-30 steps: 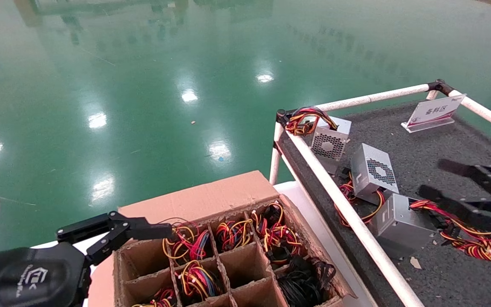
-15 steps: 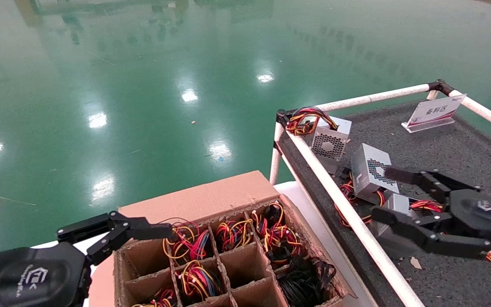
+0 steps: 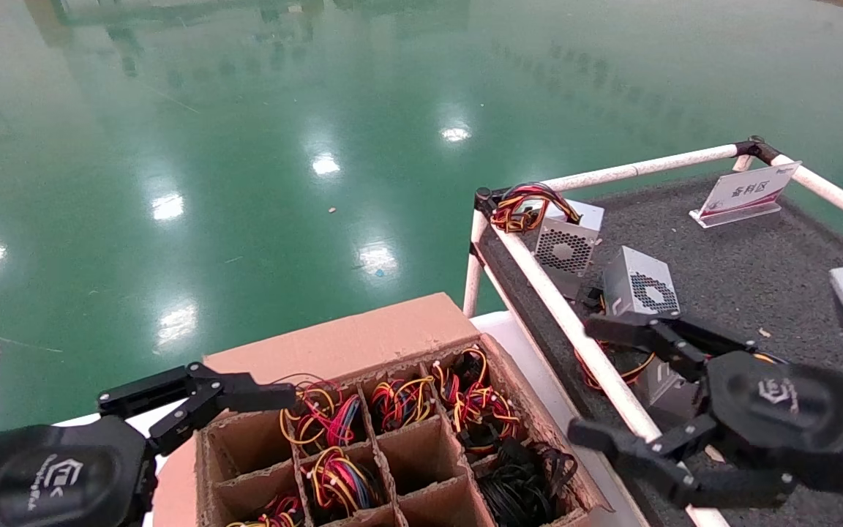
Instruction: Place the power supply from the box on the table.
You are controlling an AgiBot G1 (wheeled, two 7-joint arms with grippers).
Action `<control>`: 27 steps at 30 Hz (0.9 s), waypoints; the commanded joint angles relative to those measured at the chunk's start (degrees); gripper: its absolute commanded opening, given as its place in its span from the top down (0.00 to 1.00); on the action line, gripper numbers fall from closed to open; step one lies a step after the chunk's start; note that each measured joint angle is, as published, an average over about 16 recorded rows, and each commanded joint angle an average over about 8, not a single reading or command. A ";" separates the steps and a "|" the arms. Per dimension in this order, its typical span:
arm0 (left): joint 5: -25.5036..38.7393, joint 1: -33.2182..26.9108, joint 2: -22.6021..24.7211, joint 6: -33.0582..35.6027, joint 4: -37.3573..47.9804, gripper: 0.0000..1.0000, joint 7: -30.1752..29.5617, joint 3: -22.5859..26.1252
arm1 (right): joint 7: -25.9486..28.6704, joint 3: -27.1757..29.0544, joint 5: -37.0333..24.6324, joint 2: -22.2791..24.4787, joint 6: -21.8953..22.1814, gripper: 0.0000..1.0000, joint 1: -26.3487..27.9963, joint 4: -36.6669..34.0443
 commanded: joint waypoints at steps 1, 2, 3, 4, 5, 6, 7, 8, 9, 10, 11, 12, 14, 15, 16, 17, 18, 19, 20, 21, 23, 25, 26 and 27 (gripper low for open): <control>0.00 0.00 0.00 0.00 0.00 0.00 0.00 0.00 | 0.59 0.85 -0.49 -0.29 0.12 0.00 -0.65 1.99; 0.00 0.00 0.00 0.00 0.00 0.00 0.00 0.00 | 0.89 1.28 -0.73 -0.43 0.19 0.00 -0.98 2.99; 0.00 0.00 0.00 0.00 0.00 0.00 0.00 0.00 | 1.17 1.70 -0.97 -0.57 0.24 0.00 -1.30 3.96; 0.00 0.00 0.00 0.00 0.00 0.00 0.00 0.00 | 1.47 2.13 -1.21 -0.71 0.31 0.00 -1.63 4.96; 0.00 0.00 0.00 0.00 0.00 0.00 0.00 0.00 | 1.77 2.56 -1.45 -0.86 0.37 0.00 -1.95 5.96; 0.00 0.00 0.00 0.00 0.00 0.00 0.00 0.00 | 2.05 2.97 -1.69 -1.00 0.43 0.00 -2.27 6.93; 0.00 0.00 0.00 0.00 0.00 0.00 0.00 0.01 | 2.35 3.40 -1.93 -1.14 0.49 0.00 -2.60 7.93; 0.00 0.00 0.00 0.00 0.00 0.00 0.00 0.01 | 2.65 3.84 -2.18 -1.29 0.55 0.00 -2.93 8.94; 0.00 0.00 0.00 0.00 0.00 0.00 0.00 0.01 | 2.94 4.25 -2.41 -1.42 0.61 0.00 -3.25 9.90; -0.01 0.00 0.00 0.00 0.00 0.00 0.00 0.01 | 3.23 4.68 -2.66 -1.57 0.67 0.00 -3.58 10.91; -0.01 0.00 0.00 0.00 0.00 0.00 0.00 0.01 | 3.53 5.11 -2.90 -1.71 0.74 0.00 -3.90 11.91; -0.01 0.00 0.00 0.00 0.00 0.00 0.00 0.01 | 3.82 5.53 -3.14 -1.85 0.80 0.00 -4.22 12.88; -0.01 0.00 0.00 0.00 0.00 0.00 0.00 0.01 | 4.35 6.29 -3.57 -2.11 0.91 0.00 -4.81 14.66; -0.01 0.00 0.00 0.00 0.00 0.00 0.01 0.01 | 4.53 6.56 -3.73 -2.20 0.95 0.00 -5.01 15.29; -0.01 0.00 -0.01 -0.01 0.00 0.00 0.01 0.01 | 4.77 6.92 -3.93 -2.31 0.98 0.00 -5.29 16.15; -0.01 0.00 -0.01 -0.01 0.00 0.00 0.01 0.01 | 4.98 7.24 -4.10 -2.42 1.02 0.00 -5.53 16.94; -0.01 0.00 -0.01 -0.01 0.01 0.00 0.01 0.01 | 5.14 7.51 -4.25 -2.51 1.04 0.00 -5.74 17.58; -0.01 0.01 -0.01 -0.01 0.01 0.00 0.01 0.01 | 5.26 7.72 -4.37 -2.58 1.06 0.00 -5.90 18.09; -0.01 0.01 -0.01 -0.01 0.01 0.00 0.01 0.01 | 5.35 7.89 -4.46 -2.63 1.08 0.00 -6.03 18.47; -0.01 0.01 -0.01 -0.02 0.01 0.00 0.01 0.01 | 5.40 8.01 -4.52 -2.67 1.09 0.00 -6.11 18.72; -0.02 0.01 -0.01 -0.02 0.02 0.00 0.01 0.01 | 5.53 8.26 -4.68 -2.75 1.12 0.00 -6.30 19.27; -0.02 0.01 -0.01 -0.02 0.02 0.00 0.01 0.01 | 5.49 8.22 -4.69 -2.75 1.13 0.00 -6.26 19.09; -0.02 0.01 -0.01 -0.02 0.01 0.00 0.01 0.01 | 5.46 8.17 -4.69 -2.73 1.13 0.00 -6.23 18.95; -0.02 0.01 -0.01 -0.02 0.02 0.00 0.01 0.01 | 5.43 8.13 -4.68 -2.72 1.14 0.00 -6.19 18.81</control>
